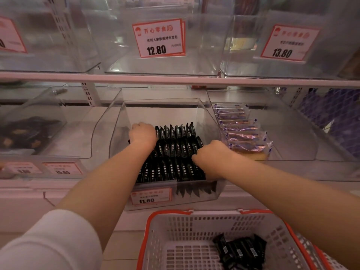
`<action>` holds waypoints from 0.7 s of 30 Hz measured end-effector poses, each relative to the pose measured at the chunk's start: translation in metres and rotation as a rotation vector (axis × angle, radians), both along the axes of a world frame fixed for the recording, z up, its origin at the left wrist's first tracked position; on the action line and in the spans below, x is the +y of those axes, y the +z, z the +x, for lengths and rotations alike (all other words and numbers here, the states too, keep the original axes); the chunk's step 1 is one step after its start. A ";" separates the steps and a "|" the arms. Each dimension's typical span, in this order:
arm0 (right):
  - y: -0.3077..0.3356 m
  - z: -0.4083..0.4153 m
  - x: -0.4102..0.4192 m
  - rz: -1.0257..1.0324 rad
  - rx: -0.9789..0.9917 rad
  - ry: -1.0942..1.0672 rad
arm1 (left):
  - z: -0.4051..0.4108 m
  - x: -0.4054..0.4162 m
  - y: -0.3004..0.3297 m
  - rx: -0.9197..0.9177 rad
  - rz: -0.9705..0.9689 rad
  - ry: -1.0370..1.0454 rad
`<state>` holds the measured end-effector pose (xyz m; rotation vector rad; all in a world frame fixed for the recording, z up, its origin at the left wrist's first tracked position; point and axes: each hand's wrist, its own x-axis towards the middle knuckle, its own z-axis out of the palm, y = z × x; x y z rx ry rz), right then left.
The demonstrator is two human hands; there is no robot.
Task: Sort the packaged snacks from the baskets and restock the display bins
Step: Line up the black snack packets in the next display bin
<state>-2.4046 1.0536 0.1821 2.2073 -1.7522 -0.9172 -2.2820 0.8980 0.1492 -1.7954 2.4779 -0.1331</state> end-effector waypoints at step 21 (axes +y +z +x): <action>-0.011 -0.005 -0.015 -0.220 -0.406 -0.119 | 0.018 0.000 0.026 0.013 -0.054 0.087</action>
